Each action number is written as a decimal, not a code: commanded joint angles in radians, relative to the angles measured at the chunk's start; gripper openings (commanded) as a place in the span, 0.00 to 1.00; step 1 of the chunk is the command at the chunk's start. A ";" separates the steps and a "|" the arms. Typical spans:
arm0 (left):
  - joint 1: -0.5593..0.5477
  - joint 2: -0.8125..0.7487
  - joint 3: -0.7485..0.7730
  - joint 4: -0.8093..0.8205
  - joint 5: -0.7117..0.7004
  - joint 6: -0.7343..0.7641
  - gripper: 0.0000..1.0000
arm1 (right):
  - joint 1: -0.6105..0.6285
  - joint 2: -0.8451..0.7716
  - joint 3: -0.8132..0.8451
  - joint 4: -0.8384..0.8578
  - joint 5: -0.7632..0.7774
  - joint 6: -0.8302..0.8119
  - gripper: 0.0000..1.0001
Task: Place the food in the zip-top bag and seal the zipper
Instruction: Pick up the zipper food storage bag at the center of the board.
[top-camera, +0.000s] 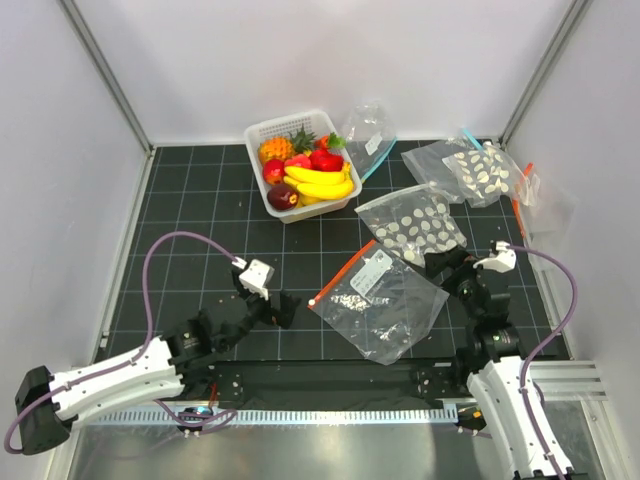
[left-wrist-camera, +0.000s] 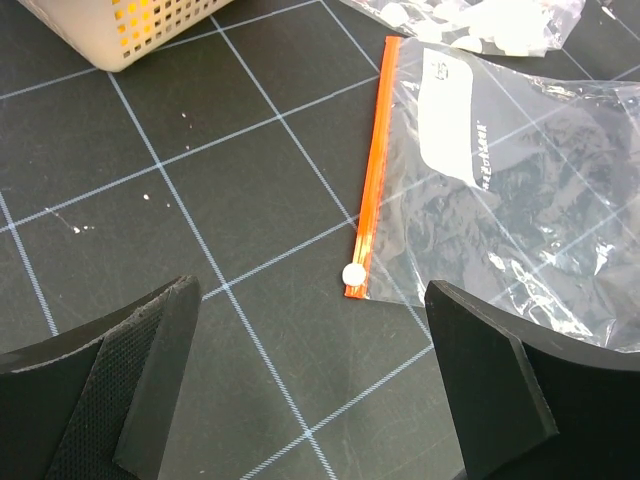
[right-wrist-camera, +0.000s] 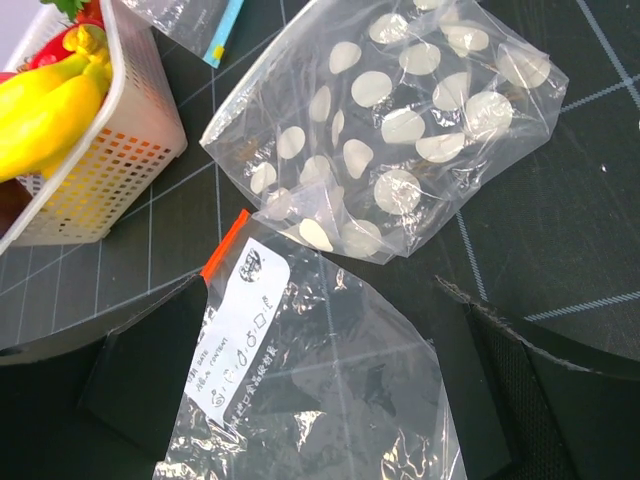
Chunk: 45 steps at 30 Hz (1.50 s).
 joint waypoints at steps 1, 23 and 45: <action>0.003 0.004 0.014 0.036 -0.019 0.004 1.00 | 0.004 -0.037 -0.002 0.006 0.008 -0.008 0.99; 0.017 0.165 0.157 0.007 -0.255 -0.088 1.00 | 0.004 0.728 0.428 0.271 -0.281 0.063 0.80; 0.029 0.528 0.324 -0.037 0.285 -0.071 0.96 | 0.189 0.824 0.507 0.109 -0.068 -0.043 0.73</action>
